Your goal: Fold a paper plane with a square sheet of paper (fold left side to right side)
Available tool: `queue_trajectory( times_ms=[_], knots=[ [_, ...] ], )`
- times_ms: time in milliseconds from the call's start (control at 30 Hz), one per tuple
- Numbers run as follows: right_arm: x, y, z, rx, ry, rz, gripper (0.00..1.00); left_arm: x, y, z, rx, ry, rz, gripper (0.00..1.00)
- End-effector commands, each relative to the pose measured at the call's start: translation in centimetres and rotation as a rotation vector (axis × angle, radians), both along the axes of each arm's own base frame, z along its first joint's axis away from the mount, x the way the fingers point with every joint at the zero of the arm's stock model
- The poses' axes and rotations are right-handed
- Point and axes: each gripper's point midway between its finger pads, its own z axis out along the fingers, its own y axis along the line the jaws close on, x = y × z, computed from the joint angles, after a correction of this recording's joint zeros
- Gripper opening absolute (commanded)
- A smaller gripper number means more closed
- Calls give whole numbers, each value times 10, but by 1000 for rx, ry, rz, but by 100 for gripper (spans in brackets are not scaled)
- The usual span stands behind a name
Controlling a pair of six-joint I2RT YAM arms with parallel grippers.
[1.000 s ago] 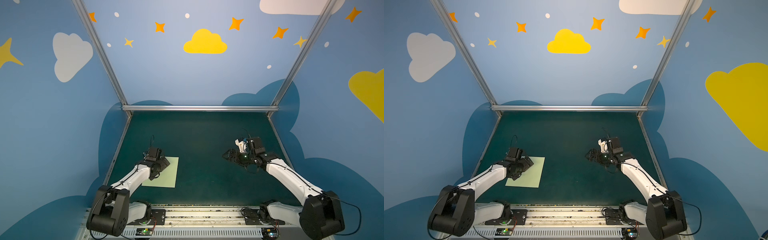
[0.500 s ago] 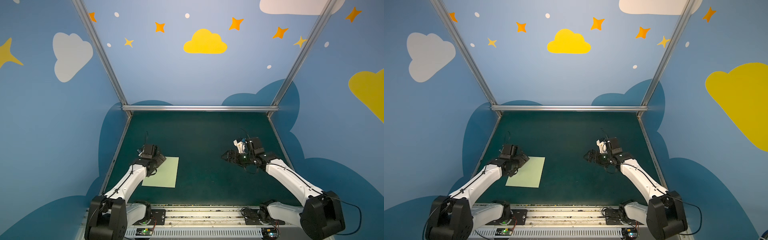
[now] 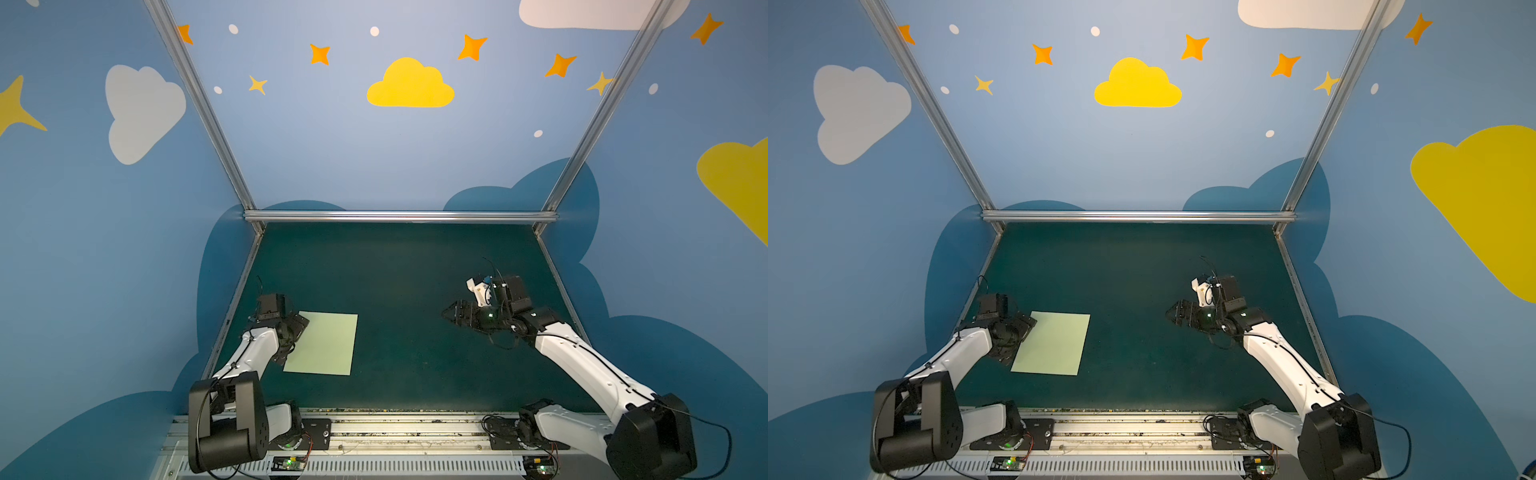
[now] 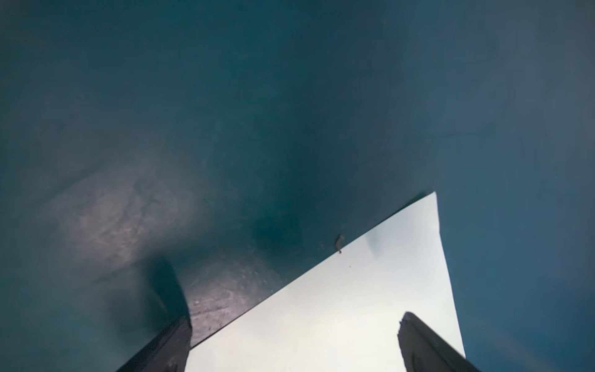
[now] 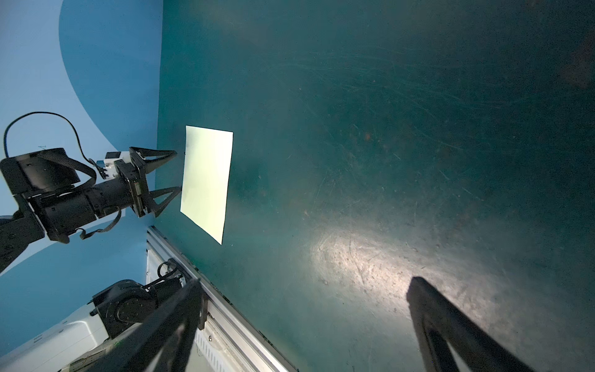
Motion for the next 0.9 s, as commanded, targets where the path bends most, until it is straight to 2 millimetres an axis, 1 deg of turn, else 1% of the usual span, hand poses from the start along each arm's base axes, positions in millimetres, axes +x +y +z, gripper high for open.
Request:
queue_trajectory(
  times_ms=[0,167,233,267,400,500,567,633,733,867],
  knots=[
    [-5,1,5,5,0,11,98,-5,-44,-14,-164,-28,-105,100],
    [-3,1,7,3,-4,11,98,-7,-90,-18,-209,-58,-209,100],
    [-3,1,8,2,-5,10,98,-5,-111,-20,-226,-73,-247,100],
    [-3,1,8,1,-4,9,98,-2,-120,-19,-229,-80,-264,100],
    [-3,0,8,-5,-1,3,98,15,-173,-10,-241,-99,-400,100],
    [-4,0,3,-9,11,5,98,29,-197,0,-174,-94,-492,100],
    [-5,5,1,4,21,26,98,34,-202,9,-144,-95,-519,100],
    [-7,12,-3,13,40,52,98,39,-198,18,-109,-104,-525,100],
    [-10,33,-11,30,75,101,97,40,-175,29,-15,-74,-491,100],
    [-16,76,-27,25,111,178,95,38,-139,29,-23,-50,-416,100]
  ],
)
